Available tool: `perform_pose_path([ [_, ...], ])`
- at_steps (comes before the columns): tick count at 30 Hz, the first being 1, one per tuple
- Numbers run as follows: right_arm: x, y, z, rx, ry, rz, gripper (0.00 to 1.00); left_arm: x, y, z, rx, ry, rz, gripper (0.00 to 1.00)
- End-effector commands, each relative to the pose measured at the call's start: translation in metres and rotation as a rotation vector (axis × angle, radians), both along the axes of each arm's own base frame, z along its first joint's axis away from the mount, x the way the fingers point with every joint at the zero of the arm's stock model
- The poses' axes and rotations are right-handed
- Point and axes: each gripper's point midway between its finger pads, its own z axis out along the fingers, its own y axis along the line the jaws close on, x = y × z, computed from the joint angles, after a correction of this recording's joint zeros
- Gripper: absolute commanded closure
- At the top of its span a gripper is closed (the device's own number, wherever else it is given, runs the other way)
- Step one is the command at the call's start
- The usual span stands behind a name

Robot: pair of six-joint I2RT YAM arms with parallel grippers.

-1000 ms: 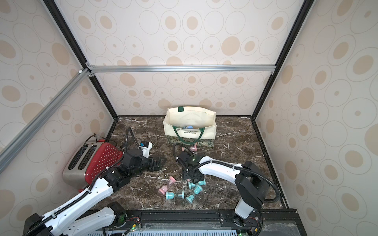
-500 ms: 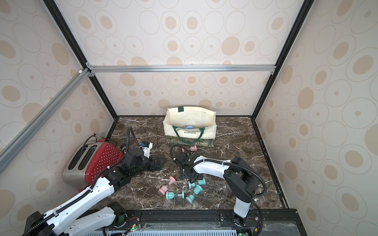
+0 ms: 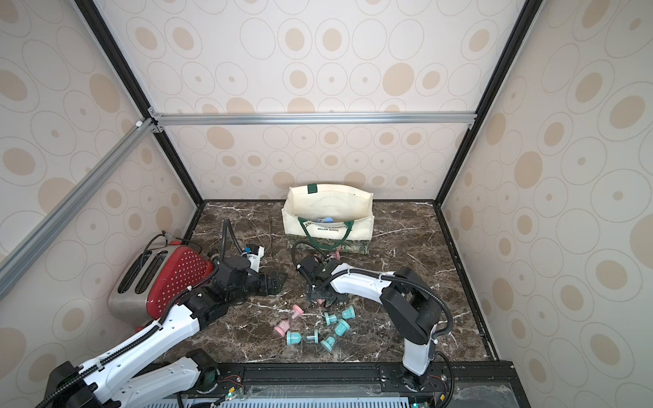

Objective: Put the hourglass into the canvas bag
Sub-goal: Pick up the hourglass from the center of the board.

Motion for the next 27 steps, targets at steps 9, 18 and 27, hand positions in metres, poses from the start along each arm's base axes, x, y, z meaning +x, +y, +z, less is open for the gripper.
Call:
perform_pose_path([
  [9, 0.021, 0.003, -0.010, -0.044, -0.042, -0.030, 0.07, 0.015, 0.000, 0.022, 0.017, -0.078, 0.019, 0.03],
  [18, 0.011, -0.024, -0.010, -0.141, -0.010, -0.013, 0.12, 0.017, -0.005, 0.020, 0.009, -0.063, 0.010, 0.03],
  [27, -0.011, -0.047, -0.011, -0.191, 0.051, -0.004, 0.20, 0.017, -0.004, 0.019, 0.002, -0.057, 0.018, 0.03],
])
